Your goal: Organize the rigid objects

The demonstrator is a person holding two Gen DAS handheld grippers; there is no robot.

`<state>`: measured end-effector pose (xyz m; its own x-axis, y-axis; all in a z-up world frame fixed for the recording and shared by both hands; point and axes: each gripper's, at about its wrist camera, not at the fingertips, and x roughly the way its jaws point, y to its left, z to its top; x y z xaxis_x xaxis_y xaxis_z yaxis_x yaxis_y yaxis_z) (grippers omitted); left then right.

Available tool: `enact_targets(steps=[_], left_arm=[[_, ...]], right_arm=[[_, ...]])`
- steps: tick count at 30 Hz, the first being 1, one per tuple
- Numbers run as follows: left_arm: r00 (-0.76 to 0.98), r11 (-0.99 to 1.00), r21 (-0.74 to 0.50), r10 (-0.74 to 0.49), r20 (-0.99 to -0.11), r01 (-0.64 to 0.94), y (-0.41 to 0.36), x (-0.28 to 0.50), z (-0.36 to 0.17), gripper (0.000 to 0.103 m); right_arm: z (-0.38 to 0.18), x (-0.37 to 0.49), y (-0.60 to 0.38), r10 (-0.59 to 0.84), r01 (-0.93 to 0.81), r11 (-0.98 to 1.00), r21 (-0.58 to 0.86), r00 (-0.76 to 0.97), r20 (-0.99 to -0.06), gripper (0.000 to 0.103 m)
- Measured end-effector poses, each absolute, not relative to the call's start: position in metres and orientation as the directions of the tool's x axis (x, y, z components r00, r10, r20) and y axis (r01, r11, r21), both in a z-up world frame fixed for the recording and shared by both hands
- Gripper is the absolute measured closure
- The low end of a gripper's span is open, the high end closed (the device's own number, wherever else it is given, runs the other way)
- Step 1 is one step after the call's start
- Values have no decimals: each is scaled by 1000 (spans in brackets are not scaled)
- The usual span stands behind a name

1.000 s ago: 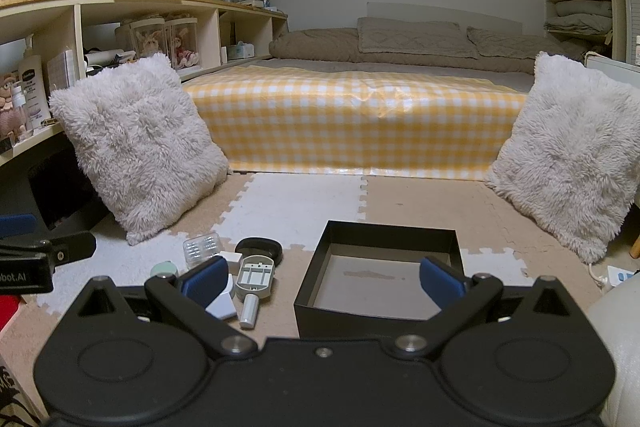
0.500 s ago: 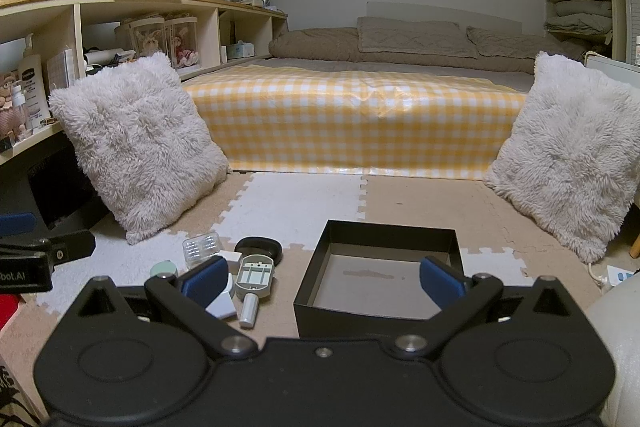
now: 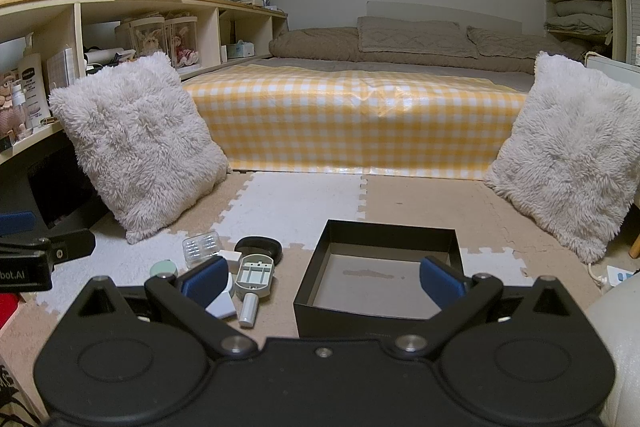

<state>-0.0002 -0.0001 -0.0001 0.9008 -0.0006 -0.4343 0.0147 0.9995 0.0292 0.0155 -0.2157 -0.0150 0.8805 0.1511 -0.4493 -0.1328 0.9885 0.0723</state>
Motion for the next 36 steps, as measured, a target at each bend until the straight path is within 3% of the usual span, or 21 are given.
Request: enact_targets(steps=[22,30,36], left_arm=[[902,1000,22,7,-431,3,6,1,4,0],[915,1000,26,5,-404,6,9,13,8,0],[944,998,56,36,-328,-18,11,28,12,0]], right_arm=[[-11,17,-223,186,-144,981,129,891,-415,0],[-1,44,-251,70,-26,993,118,917,-392,0],[-2,73,-287,-5,56,990,128,930,-368,0]])
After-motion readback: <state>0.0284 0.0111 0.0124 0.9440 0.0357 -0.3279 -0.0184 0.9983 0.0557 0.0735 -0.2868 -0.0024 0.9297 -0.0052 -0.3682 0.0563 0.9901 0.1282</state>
